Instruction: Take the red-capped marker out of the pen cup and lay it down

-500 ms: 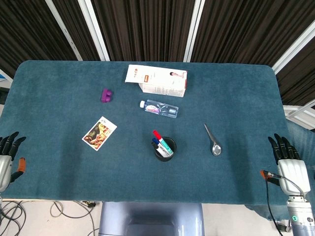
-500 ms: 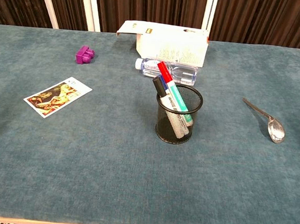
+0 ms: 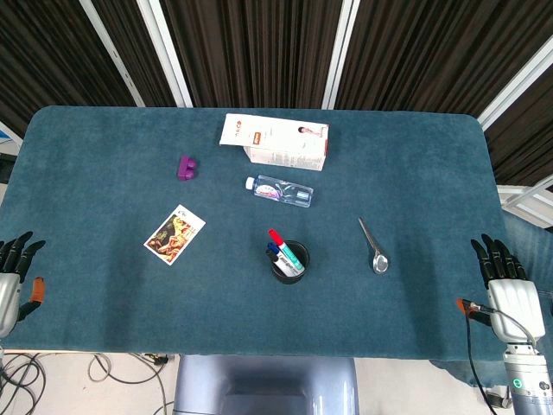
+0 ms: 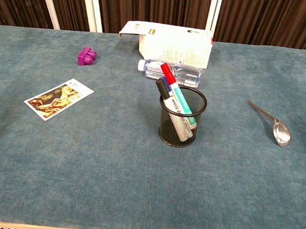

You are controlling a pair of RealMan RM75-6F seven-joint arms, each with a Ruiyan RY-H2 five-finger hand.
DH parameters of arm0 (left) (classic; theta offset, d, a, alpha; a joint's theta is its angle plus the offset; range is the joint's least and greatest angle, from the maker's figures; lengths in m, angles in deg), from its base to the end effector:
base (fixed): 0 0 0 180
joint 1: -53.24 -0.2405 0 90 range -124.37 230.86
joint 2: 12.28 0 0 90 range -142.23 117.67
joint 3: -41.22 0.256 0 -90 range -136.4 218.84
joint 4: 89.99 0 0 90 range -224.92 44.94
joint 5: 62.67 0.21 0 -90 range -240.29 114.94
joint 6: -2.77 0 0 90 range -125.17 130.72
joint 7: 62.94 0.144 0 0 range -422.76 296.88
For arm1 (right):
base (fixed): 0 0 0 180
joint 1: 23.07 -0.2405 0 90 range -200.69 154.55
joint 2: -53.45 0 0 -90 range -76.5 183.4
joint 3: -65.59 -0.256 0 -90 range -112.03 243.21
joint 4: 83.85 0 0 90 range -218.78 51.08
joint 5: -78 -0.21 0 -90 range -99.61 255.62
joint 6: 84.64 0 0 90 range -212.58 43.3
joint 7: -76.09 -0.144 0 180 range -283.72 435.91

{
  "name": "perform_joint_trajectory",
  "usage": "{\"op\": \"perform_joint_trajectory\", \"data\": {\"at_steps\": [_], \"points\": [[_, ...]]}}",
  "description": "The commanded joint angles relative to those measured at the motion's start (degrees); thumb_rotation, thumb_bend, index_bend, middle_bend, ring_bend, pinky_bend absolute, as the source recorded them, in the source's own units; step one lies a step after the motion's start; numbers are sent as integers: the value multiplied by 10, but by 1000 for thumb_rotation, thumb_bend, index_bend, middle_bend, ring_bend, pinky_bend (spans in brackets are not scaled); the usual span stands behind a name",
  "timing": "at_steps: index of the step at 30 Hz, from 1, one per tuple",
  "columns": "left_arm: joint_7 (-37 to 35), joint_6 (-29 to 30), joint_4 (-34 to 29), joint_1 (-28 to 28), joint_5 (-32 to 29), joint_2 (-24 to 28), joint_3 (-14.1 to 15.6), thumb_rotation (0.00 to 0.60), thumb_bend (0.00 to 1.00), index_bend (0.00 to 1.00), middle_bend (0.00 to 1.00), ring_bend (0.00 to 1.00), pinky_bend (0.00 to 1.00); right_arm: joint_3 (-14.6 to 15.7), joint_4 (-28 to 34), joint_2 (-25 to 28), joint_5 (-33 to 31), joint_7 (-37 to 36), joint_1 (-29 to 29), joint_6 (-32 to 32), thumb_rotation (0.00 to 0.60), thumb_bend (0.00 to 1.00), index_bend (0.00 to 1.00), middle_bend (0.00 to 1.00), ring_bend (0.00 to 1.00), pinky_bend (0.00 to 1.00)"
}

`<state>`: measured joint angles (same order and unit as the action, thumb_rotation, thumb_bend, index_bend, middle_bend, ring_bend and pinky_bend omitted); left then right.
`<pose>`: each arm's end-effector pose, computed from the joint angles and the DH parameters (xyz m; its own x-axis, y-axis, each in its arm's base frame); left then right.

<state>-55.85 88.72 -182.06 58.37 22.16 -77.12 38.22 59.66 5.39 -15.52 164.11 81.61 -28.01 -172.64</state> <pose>-0.3115 0.1830 0.1589 0.4973 -0.0157 0.8674 0.8676 0.0077 -0.4972 -0.3067 -0.1921 0.1512 0.4488 0.1007 0.8879 -0.8924 -0.0017 0.4512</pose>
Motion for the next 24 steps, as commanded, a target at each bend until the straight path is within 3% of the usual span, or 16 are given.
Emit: {"op": "perform_joint_trajectory", "data": {"at_steps": [1,24], "points": [[0,1,0,0,1,0,0,600,538,147,54,94,90,0,-1,0,0,0,0,0,600,201,0,0,0,181],[-1,1,-2,-1,-1,1,-1,600,538,146,54,94,90,6,10,9,-6,-14,-4,22,600,201,0,0,0,181]]}}
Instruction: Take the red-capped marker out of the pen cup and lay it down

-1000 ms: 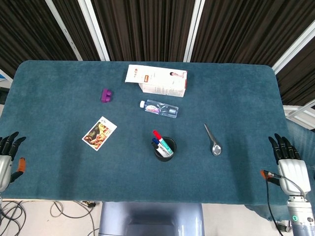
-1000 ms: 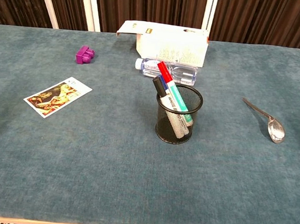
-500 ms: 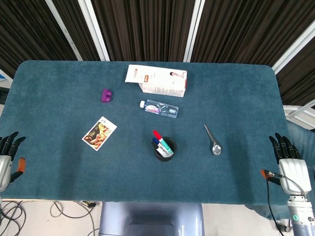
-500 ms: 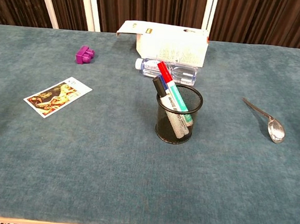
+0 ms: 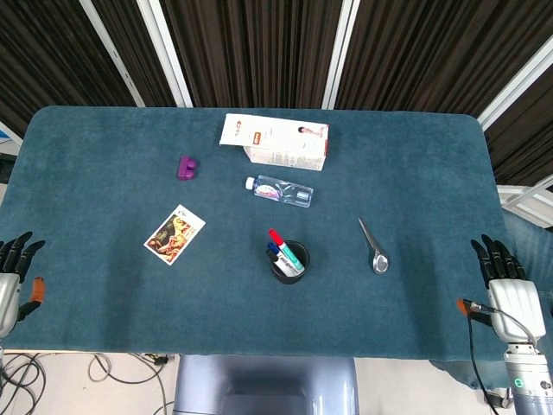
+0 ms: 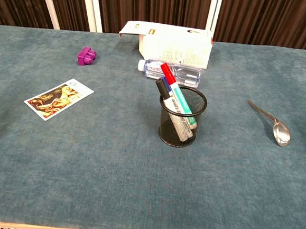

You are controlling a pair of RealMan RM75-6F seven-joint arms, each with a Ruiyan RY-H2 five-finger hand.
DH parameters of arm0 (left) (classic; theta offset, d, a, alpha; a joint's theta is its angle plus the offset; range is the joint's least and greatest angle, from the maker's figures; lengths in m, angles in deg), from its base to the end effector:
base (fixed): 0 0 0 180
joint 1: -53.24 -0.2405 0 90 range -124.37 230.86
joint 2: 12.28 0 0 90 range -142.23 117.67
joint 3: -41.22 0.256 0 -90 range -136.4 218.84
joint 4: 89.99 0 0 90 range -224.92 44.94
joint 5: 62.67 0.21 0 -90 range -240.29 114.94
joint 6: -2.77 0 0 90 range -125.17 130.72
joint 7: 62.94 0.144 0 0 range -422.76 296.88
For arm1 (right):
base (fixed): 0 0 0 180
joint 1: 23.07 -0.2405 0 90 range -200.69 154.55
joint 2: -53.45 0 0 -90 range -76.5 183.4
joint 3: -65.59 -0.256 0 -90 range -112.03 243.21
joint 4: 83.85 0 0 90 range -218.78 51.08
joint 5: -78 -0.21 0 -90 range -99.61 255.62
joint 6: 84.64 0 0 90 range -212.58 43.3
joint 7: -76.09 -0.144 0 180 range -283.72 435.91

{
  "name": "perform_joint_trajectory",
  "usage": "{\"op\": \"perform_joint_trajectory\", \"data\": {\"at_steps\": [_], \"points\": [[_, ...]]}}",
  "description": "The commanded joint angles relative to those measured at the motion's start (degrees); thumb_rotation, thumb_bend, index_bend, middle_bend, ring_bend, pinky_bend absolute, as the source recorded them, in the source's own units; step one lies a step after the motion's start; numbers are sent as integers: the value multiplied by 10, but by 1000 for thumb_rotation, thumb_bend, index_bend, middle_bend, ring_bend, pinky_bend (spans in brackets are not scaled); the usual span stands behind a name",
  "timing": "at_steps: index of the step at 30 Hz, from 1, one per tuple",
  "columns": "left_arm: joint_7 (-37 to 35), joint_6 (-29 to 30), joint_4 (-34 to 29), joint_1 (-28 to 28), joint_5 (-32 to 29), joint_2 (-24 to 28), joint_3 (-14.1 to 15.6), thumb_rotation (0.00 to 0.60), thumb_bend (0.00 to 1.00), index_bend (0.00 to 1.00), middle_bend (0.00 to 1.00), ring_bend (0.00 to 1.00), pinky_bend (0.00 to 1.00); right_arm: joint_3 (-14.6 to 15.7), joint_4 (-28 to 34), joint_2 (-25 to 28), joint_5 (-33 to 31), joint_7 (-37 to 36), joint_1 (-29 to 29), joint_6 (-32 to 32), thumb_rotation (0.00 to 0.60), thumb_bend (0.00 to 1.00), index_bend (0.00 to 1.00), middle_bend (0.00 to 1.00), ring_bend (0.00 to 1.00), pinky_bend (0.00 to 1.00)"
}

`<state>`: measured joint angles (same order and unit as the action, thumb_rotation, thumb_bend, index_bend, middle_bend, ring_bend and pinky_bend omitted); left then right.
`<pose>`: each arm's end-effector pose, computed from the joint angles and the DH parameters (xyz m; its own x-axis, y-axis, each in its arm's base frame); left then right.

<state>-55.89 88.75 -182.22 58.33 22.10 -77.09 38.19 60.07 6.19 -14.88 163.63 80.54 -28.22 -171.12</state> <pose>-0.3112 0.1828 0.1590 0.4946 -0.0161 0.8690 0.8691 0.0091 -0.4945 -0.3073 -0.1921 0.1494 0.4307 0.0680 0.8999 -0.9019 -0.0027 0.4319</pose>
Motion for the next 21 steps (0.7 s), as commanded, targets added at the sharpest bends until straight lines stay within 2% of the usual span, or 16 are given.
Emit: {"op": "perform_joint_trajectory", "data": {"at_steps": [1,4,9,12,16,19,21], "points": [[-1,1,-1,0,-1,1,-1,600,538,146,54,94,90,4,4,5,-3,-6,-3,12,600,202,0,0,0,181],[-4,0,-2,-1,-5,2,-2,600,539,147,54,94,90,7,10,19,-4,-29,-10,34,600,198,0,0,0,181],[-3,-6,-3,1,-10,2,-2,600,539,146,54,94,90,3,13,71,9,-118,-54,107,600,183,0,0,0,181],[-1,-7,-4,1,-9,2,-1,600,538,146,54,94,90,-3,20,101,12,-203,-93,171,600,222,0,0,0,181],[-1,-7,-6,0,-12,2,-2,600,539,147,54,94,90,-7,37,140,29,-342,-151,257,600,333,31,0,0,180],[-3,-10,-7,0,-16,3,-3,600,539,147,54,94,90,-4,39,162,64,-457,-205,325,600,350,60,0,0,180],[-3,-11,-7,1,-17,3,-3,600,539,147,54,94,90,-5,35,165,79,-497,-236,356,600,350,73,0,0,180]]}}
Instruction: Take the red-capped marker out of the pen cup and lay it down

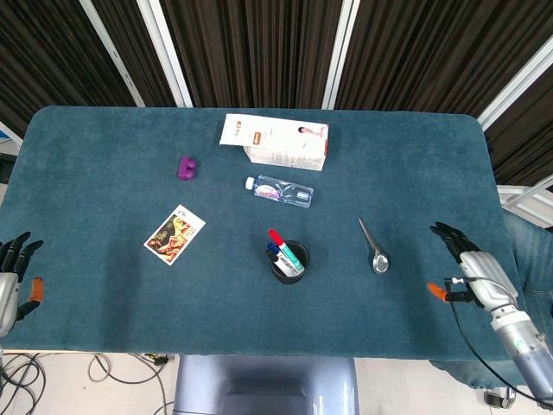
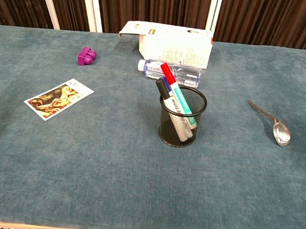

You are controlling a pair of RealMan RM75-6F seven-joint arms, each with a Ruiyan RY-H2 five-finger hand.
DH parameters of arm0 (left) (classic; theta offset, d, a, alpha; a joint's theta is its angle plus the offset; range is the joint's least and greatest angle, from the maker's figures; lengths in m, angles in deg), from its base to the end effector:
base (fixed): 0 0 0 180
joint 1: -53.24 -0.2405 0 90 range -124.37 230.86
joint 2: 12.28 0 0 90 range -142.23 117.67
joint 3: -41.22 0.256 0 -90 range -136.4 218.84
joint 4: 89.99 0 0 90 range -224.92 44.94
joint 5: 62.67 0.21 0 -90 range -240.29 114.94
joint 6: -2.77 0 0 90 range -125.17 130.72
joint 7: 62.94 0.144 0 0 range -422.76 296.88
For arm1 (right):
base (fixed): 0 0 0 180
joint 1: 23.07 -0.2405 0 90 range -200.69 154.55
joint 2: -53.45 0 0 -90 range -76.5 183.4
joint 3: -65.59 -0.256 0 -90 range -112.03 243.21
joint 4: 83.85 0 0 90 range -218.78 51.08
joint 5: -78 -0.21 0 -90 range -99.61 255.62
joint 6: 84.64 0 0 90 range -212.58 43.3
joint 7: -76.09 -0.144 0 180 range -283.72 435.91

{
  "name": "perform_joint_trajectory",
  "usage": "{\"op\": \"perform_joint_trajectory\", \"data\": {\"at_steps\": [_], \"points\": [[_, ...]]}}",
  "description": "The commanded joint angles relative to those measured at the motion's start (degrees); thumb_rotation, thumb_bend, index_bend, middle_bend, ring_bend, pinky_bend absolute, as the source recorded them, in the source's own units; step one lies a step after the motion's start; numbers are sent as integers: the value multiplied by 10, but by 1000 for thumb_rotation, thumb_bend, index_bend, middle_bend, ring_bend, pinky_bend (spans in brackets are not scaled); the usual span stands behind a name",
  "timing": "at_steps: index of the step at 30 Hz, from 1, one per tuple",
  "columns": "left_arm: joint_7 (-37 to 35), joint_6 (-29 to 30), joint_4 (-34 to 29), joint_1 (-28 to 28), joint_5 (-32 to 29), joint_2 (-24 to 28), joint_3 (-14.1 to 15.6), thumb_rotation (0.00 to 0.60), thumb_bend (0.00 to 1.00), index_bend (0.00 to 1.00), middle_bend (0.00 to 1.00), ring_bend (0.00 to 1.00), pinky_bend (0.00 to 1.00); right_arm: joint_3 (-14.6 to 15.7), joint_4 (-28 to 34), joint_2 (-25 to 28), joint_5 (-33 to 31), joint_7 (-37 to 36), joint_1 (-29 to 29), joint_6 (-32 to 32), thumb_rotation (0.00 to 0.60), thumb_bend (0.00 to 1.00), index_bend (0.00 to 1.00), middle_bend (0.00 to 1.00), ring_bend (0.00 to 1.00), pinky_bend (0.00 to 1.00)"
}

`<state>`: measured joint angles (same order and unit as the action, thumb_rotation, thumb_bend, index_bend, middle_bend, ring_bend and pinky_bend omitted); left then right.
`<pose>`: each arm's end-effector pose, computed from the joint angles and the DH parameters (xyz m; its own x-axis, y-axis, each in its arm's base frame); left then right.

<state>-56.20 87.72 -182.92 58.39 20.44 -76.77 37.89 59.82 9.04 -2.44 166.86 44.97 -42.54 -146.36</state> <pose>-0.3135 0.1840 0.1596 0.4815 -0.0002 0.8765 0.8760 0.0341 -0.4812 -0.2790 -0.2621 0.1592 0.0711 -0.3145 0.9466 -0.9914 -0.1272 0.0322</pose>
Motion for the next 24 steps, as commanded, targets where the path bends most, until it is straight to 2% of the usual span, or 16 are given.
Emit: {"op": "perform_joint_trajectory", "data": {"at_steps": [1,6,11,17,24], "points": [[0,-1,0,0,-1,0,0,600,539,147,54,94,90,-3,2,40,51,-153,-109,125,600,350,77,0,0,180],[0,-2,-2,0,-4,1,-1,600,539,147,54,94,90,-18,-11,15,37,-189,-174,190,600,342,148,0,0,180],[-3,-4,-3,0,-8,3,-2,600,539,147,54,94,90,-38,-34,-21,0,-223,-222,237,600,265,262,0,0,180],[-5,-6,-5,0,-11,5,-2,600,539,146,54,94,90,-62,-65,-67,-64,-176,-269,287,600,276,374,0,0,179],[-7,-8,-7,0,-13,6,-2,600,538,147,54,94,90,-76,-66,-104,-130,-136,-311,342,600,336,382,0,0,179]]}}
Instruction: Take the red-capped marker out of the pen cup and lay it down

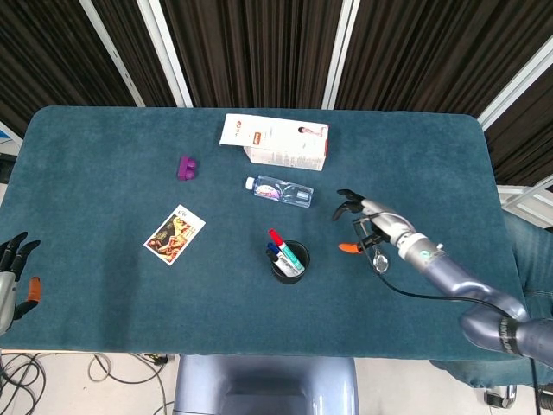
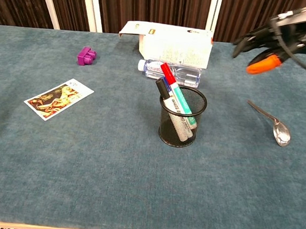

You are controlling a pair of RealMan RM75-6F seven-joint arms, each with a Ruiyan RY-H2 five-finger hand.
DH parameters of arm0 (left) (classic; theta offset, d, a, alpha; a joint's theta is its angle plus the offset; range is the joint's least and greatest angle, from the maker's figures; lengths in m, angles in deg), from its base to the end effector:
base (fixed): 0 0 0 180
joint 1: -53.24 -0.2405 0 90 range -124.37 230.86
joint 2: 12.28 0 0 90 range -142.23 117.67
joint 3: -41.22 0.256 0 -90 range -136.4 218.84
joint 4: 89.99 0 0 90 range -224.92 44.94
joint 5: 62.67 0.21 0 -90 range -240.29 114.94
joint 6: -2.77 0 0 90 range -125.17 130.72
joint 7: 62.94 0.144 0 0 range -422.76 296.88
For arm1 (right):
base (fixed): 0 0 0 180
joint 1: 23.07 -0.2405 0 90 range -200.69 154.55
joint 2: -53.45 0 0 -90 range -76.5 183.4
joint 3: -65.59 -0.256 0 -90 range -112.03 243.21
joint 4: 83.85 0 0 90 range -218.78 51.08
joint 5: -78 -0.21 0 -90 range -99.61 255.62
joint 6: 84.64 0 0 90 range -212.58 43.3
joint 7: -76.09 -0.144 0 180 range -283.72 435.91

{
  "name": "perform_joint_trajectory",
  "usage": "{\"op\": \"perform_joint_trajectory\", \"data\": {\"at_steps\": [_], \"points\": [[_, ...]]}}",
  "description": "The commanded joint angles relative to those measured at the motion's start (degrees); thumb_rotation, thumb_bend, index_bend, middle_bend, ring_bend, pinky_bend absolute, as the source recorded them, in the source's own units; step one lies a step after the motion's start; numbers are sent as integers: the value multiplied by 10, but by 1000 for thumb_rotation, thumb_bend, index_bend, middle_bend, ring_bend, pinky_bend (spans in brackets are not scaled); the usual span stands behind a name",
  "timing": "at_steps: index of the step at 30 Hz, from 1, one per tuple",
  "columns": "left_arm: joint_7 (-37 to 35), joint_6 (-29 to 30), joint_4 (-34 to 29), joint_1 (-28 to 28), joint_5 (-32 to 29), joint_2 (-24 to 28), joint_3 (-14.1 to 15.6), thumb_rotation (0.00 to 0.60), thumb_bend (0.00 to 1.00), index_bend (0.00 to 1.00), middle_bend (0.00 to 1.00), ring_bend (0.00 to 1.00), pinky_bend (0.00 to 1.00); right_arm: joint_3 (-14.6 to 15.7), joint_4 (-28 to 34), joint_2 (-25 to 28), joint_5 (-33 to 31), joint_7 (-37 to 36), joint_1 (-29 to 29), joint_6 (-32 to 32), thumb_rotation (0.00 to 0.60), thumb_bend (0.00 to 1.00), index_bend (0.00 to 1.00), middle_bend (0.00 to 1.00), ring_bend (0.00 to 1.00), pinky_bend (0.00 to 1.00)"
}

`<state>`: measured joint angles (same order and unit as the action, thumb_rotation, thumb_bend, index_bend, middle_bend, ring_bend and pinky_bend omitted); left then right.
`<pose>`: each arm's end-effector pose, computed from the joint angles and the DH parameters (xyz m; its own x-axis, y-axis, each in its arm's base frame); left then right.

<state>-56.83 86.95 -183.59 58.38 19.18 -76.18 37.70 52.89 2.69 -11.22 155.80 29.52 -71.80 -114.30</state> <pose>-0.3153 0.1844 0.1616 0.4679 0.0118 0.8837 0.8822 0.0539 -0.4678 -0.1550 -0.3908 0.0848 -0.1001 -0.6206 0.7777 -0.9754 -0.0931 -0.1998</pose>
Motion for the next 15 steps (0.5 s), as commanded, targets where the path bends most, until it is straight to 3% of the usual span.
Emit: {"op": "perform_joint_trajectory", "data": {"at_steps": [1,15], "points": [[-1,-1,0,0,-1,0,0,600,538,147,54,94,90,-8,-3,-22,-27,24,-24,28,600,344,384,0,0,179],[-6,-2,-3,0,-4,3,-1,600,538,147,54,94,90,-22,-30,-92,-109,89,-83,75,600,435,393,0,0,179]]}}
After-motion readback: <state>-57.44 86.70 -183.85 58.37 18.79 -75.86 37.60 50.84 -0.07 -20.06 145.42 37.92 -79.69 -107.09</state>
